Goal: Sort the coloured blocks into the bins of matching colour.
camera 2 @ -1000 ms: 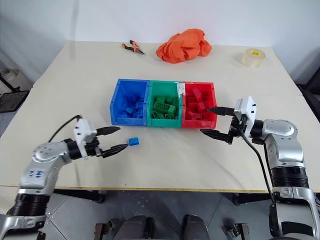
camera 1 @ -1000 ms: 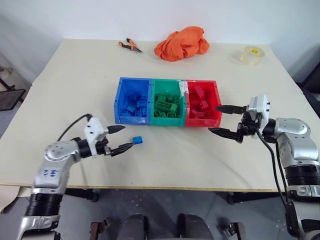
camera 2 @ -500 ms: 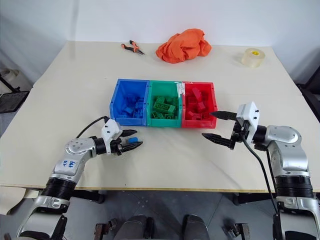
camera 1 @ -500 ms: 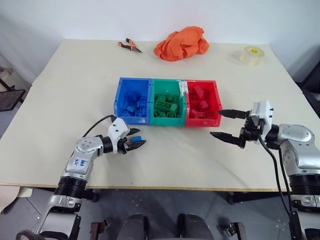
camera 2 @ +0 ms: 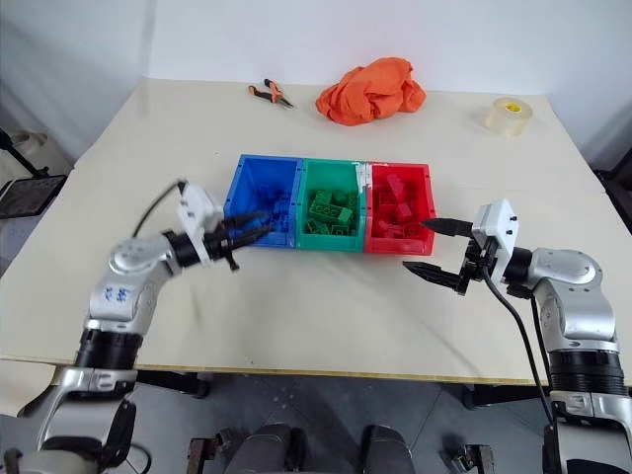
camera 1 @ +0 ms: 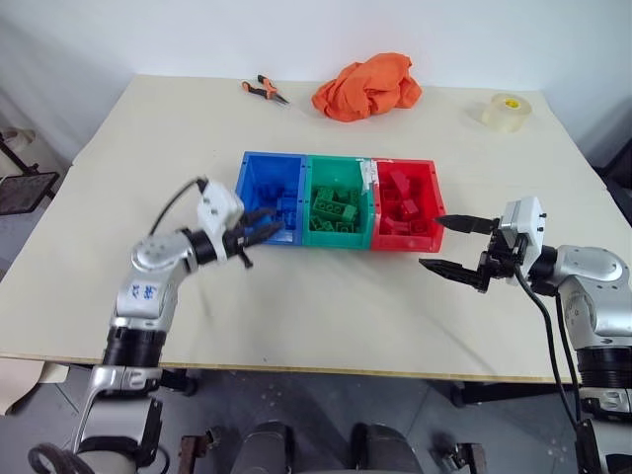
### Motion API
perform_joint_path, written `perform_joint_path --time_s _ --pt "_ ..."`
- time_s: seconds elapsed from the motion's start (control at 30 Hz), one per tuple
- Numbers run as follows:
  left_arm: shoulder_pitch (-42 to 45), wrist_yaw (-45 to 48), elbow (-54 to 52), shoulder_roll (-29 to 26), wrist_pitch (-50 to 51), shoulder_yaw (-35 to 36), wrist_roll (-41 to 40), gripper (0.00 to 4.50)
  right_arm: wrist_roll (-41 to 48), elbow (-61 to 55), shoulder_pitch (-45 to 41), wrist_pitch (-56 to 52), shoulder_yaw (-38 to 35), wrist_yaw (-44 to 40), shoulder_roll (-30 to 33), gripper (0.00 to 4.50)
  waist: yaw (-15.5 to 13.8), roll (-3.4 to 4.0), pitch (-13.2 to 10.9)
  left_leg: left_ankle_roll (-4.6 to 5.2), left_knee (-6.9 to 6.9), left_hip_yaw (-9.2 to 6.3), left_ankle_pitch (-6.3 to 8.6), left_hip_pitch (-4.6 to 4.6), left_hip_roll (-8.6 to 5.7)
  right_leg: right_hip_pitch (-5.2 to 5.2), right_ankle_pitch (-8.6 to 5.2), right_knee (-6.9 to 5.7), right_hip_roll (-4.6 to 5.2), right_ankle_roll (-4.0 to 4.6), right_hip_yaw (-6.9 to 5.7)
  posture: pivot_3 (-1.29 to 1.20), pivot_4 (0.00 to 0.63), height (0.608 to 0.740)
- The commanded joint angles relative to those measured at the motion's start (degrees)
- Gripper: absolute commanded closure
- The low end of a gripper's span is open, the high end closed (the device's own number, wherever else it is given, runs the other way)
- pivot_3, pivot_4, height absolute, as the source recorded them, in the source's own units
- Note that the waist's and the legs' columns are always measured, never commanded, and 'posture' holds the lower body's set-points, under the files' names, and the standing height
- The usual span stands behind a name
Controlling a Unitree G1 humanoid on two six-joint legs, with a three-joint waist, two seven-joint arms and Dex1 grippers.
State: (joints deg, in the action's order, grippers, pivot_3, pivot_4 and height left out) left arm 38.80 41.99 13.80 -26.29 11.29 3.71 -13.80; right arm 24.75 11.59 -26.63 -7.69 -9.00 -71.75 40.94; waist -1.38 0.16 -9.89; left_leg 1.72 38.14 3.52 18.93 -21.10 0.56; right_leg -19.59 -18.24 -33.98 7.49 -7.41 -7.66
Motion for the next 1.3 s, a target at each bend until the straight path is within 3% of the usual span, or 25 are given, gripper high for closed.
perform_joint_path --time_s 0.03,0.13,0.4,0.63,0.7,0.83,1.07,1.3 --pt "4.8 -6.4 8.2 0.6 -2.5 1.8 2.8 3.56 0.8 0.2 -1.5 0.8 -0.4 -0.1 -0.3 0.0 0.0 0.0 0.0 0.01 -0.01 0.02 0.0 0.0 0.0 0.0 0.01 0.02 -0.01 -0.01 0.0 0.0 0.15 0.74" --pt "6.1 -6.4 11.8 0.8 -4.9 0.8 3.8 2.61 0.7 0.5 -1.8 0.9 -0.4 -0.2 -0.4 0.0 0.2 -0.01 0.0 0.01 -0.03 0.07 -0.01 0.01 0.0 -0.03 0.01 -0.01 -0.03 -0.02 0.0 0.0 0.15 0.74" --pt "3.9 -1.1 4.9 0.5 -3.2 2.4 -1.2 0.09 1.0 0.2 -1.2 1.0 -0.8 -0.2 -0.1 0.0 0.1 -0.03 0.0 0.01 -0.02 0.09 -0.01 -0.04 0.02 -0.08 0.01 0.0 -0.04 -0.03 0.03 0.0 0.15 0.74" --pt "-8.1 7.6 -14.6 -7.2 11.1 4.5 -11.6 0.03 0.4 2.5 -2.0 1.7 -0.8 -2.7 1.6 0.0 0.7 -0.02 0.0 0.0 -0.05 0.08 -0.01 -0.01 0.09 -0.08 0.01 0.0 -0.07 -0.03 0.06 0.0 0.15 0.74" --pt "-13.9 10.5 -19.5 -9.9 11.0 6.6 -13.8 0.03 -0.1 4.1 -2.3 2.1 -0.7 -4.6 3.0 0.0 1.0 -0.01 0.0 0.0 -0.06 0.08 -0.01 0.02 0.1 -0.06 0.01 0.0 -0.06 -0.02 0.09 0.0 0.15 0.74" --pt "-21.8 14.8 -23.0 -14.1 12.4 12.3 -19.1 0.03 -0.6 7.4 -2.8 3.1 -1.0 -7.4 5.5 0.0 1.4 -0.01 0.0 0.0 -0.08 0.0 -0.01 0.0 0.12 -0.03 -0.01 0.07 -0.02 0.02 0.15 0.0 0.15 0.74" --pt "-34.6 18.2 -25.4 -19.6 9.7 20.3 -18.7 0.03 -1.4 12.8 -2.5 4.4 -1.7 -10.1 8.8 0.0 1.6 0.03 0.0 -0.04 -0.13 -0.04 0.02 0.02 0.12 0.01 -0.04 0.13 0.07 0.08 0.35 0.0 0.15 0.74" --pt "-35.4 15.6 -23.7 -17.3 7.2 23.0 -20.3 0.03 -2.3 17.9 -3.4 6.2 -1.8 -10.0 8.9 0.0 1.4 0.03 0.0 -0.05 -0.1 -0.05 0.02 0.01 0.12 0.03 -0.05 0.14 0.18 0.1 0.42 0.0 0.15 0.74"
